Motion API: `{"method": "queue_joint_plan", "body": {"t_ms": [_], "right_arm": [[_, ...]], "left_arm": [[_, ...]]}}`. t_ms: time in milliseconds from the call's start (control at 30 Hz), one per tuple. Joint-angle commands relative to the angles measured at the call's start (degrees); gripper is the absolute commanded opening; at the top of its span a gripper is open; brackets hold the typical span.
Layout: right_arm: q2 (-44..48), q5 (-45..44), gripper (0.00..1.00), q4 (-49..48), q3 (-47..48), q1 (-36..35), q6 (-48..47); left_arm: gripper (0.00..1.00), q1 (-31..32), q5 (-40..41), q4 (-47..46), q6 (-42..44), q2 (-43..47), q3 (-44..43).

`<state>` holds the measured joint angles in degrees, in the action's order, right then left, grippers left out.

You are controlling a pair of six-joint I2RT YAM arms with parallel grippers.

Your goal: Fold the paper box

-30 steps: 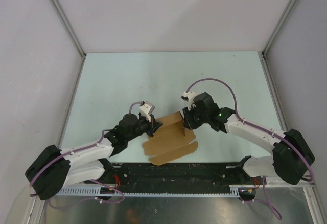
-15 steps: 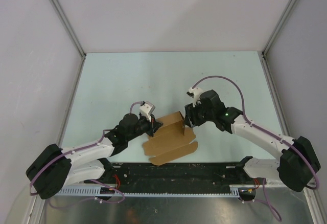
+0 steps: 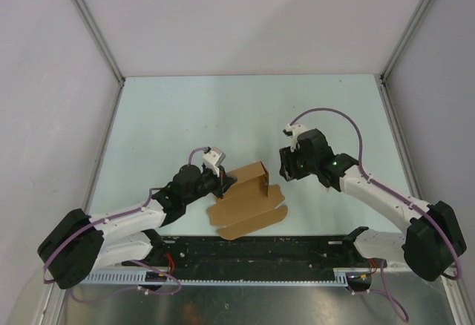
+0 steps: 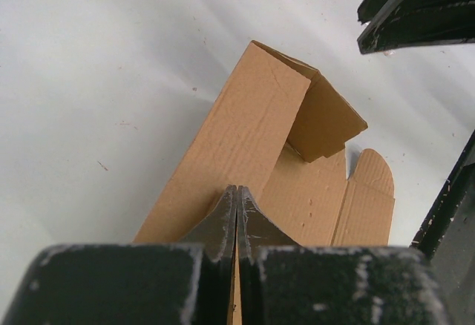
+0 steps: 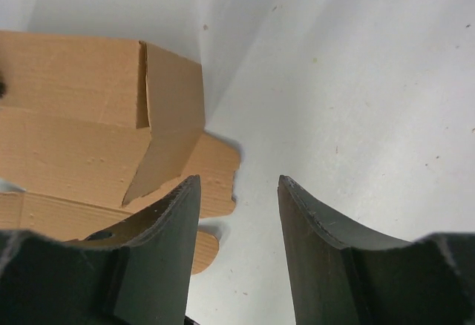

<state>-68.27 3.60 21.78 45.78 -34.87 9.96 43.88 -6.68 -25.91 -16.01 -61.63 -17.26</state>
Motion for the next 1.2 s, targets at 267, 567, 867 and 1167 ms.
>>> {"method": "queue_joint_plan", "body": {"t_ms": [267,567,867,1167], "right_arm": [[-3.45,2.20,0.53,-12.37,-6.75,-2.48,-0.99],[-6.52,6.34,0.53,-19.67,-9.92,-3.01,-0.11],[-9.77,6.60,0.53,-23.18,-10.18,-3.45,0.68],[-11.01,6.51,0.53,-23.98,-10.36,-3.45,0.77]], "left_arm": [[0.00,0.24,-0.27,0.77,0.54,0.37,-1.55],[0.00,0.33,-0.35,0.77,0.54,0.72,-1.64],[0.00,0.24,-0.27,1.39,0.80,1.59,-2.61],[0.00,0.33,0.00,3.50,1.51,2.91,-4.54]]}}
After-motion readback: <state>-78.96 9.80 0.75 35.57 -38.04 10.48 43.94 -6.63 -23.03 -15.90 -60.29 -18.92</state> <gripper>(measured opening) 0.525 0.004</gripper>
